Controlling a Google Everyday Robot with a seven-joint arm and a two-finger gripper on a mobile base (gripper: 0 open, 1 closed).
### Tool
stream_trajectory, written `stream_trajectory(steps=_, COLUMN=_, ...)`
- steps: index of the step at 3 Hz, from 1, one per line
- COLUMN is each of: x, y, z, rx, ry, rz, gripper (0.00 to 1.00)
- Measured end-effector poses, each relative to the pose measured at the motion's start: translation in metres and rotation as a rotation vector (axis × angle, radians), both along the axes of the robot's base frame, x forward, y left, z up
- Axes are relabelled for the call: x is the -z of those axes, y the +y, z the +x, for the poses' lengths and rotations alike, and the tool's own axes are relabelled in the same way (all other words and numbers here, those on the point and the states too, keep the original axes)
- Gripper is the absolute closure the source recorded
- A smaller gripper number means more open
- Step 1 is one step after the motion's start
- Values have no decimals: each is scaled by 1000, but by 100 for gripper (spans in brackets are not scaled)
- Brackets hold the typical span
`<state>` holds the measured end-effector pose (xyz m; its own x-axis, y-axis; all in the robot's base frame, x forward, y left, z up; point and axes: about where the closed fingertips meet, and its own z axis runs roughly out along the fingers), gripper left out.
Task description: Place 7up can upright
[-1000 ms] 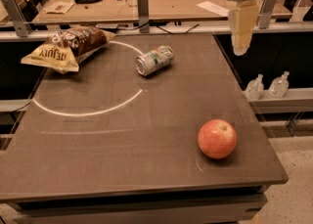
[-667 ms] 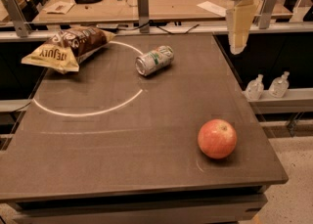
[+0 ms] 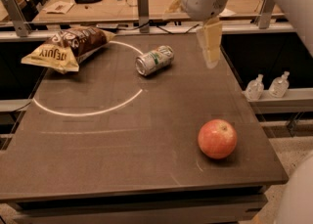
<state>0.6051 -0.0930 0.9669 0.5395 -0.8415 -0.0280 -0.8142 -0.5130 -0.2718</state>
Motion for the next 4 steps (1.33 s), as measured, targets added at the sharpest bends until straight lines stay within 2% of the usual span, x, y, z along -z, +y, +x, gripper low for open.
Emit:
stream_trajectory(steps=1, x=52, y=23, z=-15, rx=-106, ry=103, rz=-74, gripper=0)
stream_trajectory(steps=2, x=89, y=29, z=-27, rx=-142, ry=155, rz=-137, gripper=0)
stream_trajectory(steps=3, x=99, y=30, z=-34, rx=-128, ry=124, rz=-129, gripper=0)
stream_trajectory(steps=4, x=91, y=32, z=-30, rx=-109, ry=58, rz=-82, gripper=0)
